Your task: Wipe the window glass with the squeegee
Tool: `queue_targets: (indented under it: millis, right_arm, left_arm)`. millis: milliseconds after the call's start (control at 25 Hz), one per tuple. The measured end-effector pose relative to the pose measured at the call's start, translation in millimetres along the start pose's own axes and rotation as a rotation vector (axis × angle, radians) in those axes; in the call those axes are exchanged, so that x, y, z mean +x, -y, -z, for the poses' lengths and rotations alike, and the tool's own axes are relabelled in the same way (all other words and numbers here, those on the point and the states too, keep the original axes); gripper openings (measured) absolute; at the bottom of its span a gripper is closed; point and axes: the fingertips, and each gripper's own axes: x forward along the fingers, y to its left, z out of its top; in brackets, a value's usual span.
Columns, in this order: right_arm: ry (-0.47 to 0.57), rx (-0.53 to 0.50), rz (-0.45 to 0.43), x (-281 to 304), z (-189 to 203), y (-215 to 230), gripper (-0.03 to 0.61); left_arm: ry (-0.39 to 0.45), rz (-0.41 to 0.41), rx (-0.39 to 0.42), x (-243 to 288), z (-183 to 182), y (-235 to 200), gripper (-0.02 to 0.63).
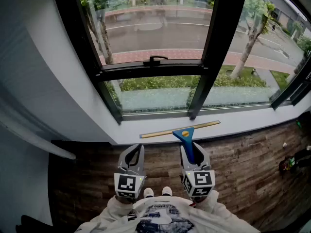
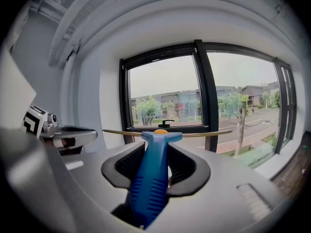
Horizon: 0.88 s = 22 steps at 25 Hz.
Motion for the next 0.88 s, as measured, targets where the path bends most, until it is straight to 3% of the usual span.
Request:
queue_targets:
  millis: [400, 640, 800, 880]
  right_arm:
    - [-0.003, 0.019, -0.019, 8.9, 8.2, 17.7, 0.147]
    - [0.028, 0.065, -0.047, 24.3, 4.0, 32.4, 0.147]
    - [0.047, 0.053, -0.054, 49.6, -10.9, 33.7, 0.147]
    - [0.055, 0.044, -0.049, 70.7, -20.6, 36.0, 0.147]
  left_arm:
    - [-0.019, -0.007, -0.022, 16.8, 8.0, 8.6, 0.0]
    - [-0.008, -0.025, 0.028, 28.8, 6.1, 13.1, 0.0]
    - [0.016, -0.036, 0.091, 46.4, -5.5, -7.8, 0.0]
    - [0.05, -0.029, 0.065, 65.1, -15.2, -24.6, 0.0]
